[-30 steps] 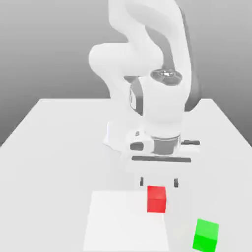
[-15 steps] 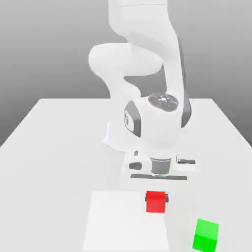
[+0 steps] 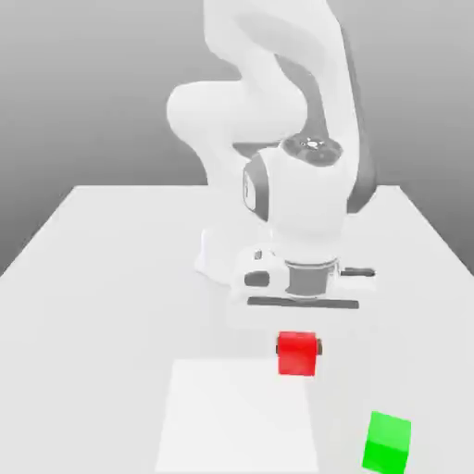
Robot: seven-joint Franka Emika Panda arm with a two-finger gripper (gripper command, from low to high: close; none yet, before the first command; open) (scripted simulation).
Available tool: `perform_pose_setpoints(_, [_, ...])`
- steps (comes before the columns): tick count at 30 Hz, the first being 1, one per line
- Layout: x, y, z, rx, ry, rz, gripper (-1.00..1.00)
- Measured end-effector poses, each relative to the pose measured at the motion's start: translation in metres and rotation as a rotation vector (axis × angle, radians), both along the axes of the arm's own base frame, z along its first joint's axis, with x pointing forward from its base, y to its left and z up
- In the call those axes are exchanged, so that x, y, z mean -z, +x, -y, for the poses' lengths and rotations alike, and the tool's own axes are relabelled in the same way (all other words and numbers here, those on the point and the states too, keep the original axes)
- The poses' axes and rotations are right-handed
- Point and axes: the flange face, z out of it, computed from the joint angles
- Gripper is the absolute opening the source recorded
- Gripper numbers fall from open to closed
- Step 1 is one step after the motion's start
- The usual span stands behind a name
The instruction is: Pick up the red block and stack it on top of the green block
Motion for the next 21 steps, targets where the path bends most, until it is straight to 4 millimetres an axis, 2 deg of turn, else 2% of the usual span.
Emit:
perform_pose_setpoints(1, [-0.003,0.001,-0.001,0.0,0.001,-0.002,-1.0])
perform_pose_setpoints(4, [-0.013,0.023,-0.013,-0.002,0.018,-0.002,-1.0])
perform_pose_setpoints(7, [-0.023,0.044,-0.048,-0.052,0.029,-0.003,-1.0])
perform_pose_setpoints(14, [-0.039,0.097,-0.098,-0.086,0.01,-0.005,-1.0])
perform_pose_setpoints(16, [-0.026,0.105,-0.104,-0.088,0.003,-0.004,-1.0])
perform_pose_setpoints(19, [0.014,0.106,-0.106,-0.09,0.0,-0.004,-1.0])
perform_pose_setpoints(20, [0.021,0.106,-0.106,-0.09,0.0,-0.004,1.0])
perform_pose_setpoints(21, [0.021,0.106,-0.106,-0.09,0.0,-0.004,1.0])
